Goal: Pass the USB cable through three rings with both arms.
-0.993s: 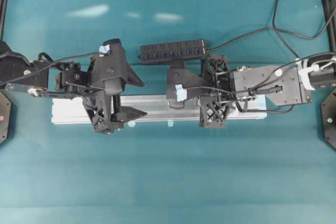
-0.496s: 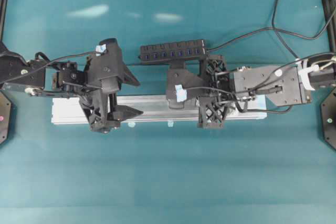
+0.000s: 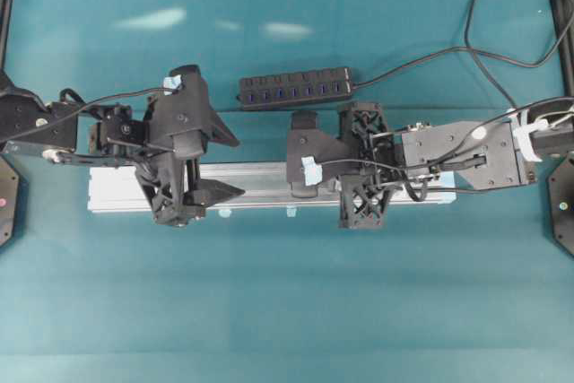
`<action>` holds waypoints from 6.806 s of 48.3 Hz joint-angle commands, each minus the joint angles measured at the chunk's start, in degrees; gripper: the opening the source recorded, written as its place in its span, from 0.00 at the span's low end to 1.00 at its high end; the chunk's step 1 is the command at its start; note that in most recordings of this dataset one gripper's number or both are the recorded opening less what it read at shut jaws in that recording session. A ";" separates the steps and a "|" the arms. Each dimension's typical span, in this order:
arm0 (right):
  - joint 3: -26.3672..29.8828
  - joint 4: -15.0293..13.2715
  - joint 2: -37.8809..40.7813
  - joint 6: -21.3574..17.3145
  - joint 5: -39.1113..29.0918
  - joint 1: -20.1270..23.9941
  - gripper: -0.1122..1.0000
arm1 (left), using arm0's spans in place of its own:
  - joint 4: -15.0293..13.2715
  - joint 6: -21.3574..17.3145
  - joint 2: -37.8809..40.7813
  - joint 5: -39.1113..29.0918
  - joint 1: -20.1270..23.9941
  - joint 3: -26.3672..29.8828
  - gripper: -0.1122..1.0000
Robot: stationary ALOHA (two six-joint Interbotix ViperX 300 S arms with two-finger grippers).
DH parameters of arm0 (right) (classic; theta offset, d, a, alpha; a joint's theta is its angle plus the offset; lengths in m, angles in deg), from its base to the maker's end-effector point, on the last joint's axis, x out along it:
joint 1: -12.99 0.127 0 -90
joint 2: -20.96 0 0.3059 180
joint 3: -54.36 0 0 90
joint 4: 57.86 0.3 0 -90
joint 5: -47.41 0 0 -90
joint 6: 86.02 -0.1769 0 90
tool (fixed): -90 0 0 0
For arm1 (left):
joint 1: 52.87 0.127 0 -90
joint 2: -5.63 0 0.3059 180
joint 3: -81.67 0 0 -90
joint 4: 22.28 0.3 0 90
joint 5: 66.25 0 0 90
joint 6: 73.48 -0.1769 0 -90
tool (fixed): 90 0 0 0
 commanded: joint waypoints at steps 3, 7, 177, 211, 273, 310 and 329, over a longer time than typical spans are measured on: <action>0.70 -0.09 -0.62 0.97 1.85 0.00 0.04 | 0.18 -0.09 -0.53 0.26 -0.09 0.88 0.97; 0.70 -0.09 -0.53 1.58 2.02 -0.09 0.04 | 0.09 -0.09 -0.53 0.26 -0.09 0.88 0.97; 0.18 1.49 -2.29 0.62 8.35 -1.58 0.82 | 0.18 -5.45 10.55 1.05 1.23 4.92 0.28; 5.27 1.41 -2.11 0.88 12.30 -1.58 0.82 | 0.09 -5.45 5.80 -7.03 -0.09 7.21 0.28; 6.59 1.49 0.70 0.97 13.36 0.09 0.04 | 0.09 -5.19 5.80 -6.94 -0.09 7.03 0.28; 6.68 1.49 0.70 1.14 12.74 0.62 0.04 | 0.09 -4.92 5.80 -6.77 -0.18 7.03 0.28; 6.77 1.49 0.79 1.23 12.92 0.62 0.04 | 0.09 -4.39 5.71 -4.83 0.09 6.86 0.28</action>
